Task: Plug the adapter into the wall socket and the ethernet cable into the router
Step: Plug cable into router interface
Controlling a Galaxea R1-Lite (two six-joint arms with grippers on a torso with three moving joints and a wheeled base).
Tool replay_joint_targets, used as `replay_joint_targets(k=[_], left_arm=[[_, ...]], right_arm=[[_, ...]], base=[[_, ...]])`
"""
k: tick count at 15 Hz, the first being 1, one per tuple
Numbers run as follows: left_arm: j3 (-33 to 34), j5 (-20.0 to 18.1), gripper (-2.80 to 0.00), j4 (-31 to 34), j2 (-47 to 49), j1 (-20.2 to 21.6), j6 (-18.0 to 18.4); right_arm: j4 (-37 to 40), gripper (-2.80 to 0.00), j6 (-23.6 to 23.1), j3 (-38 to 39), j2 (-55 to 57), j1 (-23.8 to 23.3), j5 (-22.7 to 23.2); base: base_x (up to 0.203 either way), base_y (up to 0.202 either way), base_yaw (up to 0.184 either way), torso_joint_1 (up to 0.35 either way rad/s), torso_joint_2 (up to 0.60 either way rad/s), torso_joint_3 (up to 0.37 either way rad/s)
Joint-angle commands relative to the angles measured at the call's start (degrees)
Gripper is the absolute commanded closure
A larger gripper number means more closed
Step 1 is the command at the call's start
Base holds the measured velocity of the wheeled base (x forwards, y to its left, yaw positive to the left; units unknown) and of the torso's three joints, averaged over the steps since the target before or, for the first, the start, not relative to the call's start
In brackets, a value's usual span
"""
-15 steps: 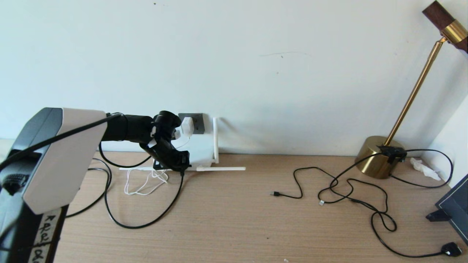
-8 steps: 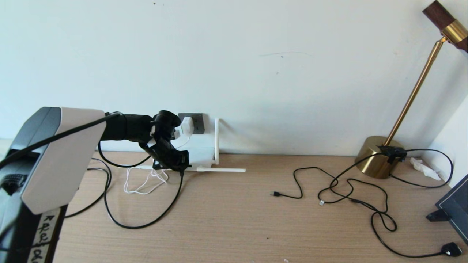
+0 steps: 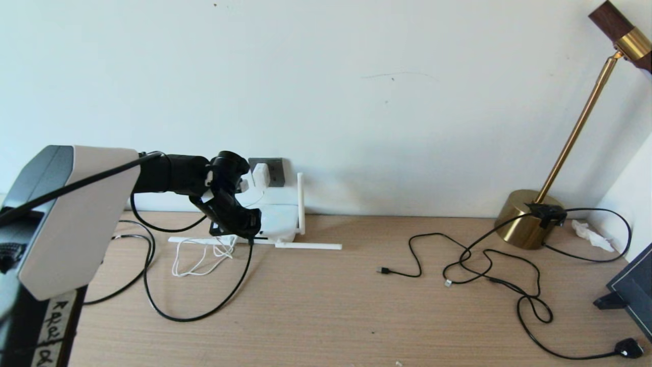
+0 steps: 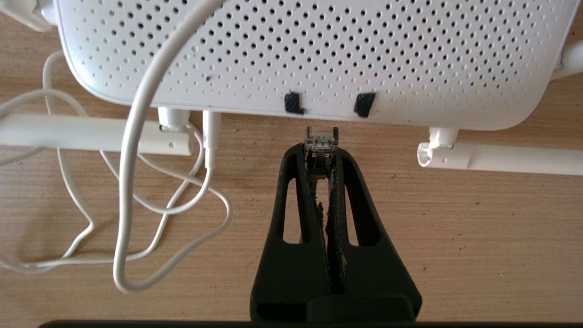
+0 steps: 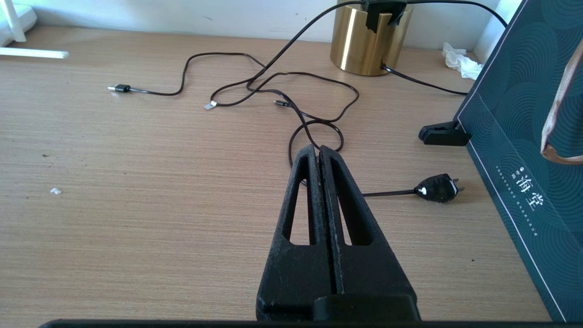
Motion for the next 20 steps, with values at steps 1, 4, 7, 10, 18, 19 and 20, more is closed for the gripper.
replay_joint_targets(k=[1, 4, 7, 10, 18, 19, 20], left_arm=[[0.76, 0.01, 0.00, 0.67, -0.68, -0.07, -0.10], [2.47, -1.91, 0.00, 9.46, -4.20, -0.06, 1.43], [8.39, -3.62, 0.00, 28.66, -13.57, 0.98, 14.62], [16.91, -0.84, 0.00, 39.87, -18.67, 1.63, 20.80], [44.83, -0.20, 0.00, 0.42, -17.37, 1.96, 13.54], [47.70, -0.22, 0.00, -5.11, -17.83, 2.33, 13.32], [50.49, -0.22, 0.00, -10.51, -18.21, 2.60, 13.12]], right_arm=[[0.02, 0.00, -0.02, 0.00, 0.09, 0.01, 0.01], [0.02, 0.00, 0.00, 0.00, 0.09, 0.01, 0.07], [0.02, 0.00, 0.01, 0.00, 0.09, 0.01, -0.01], [0.02, 0.00, 0.01, 0.00, 0.09, 0.01, -0.01], [0.02, 0.00, 0.01, 0.00, 0.09, 0.01, 0.07], [0.02, 0.00, 0.01, 0.00, 0.09, 0.01, -0.01], [0.02, 0.00, 0.01, 0.00, 0.04, 0.01, -0.01]], base=[[0.000, 0.000, 0.000, 0.000, 0.00, 0.000], [0.000, 0.000, 0.000, 0.000, 0.00, 0.000], [0.000, 0.000, 0.000, 0.000, 0.00, 0.000], [0.000, 0.000, 0.000, 0.000, 0.00, 0.000], [0.000, 0.000, 0.000, 0.000, 0.00, 0.000], [0.000, 0.000, 0.000, 0.000, 0.00, 0.000], [0.000, 0.000, 0.000, 0.000, 0.00, 0.000]])
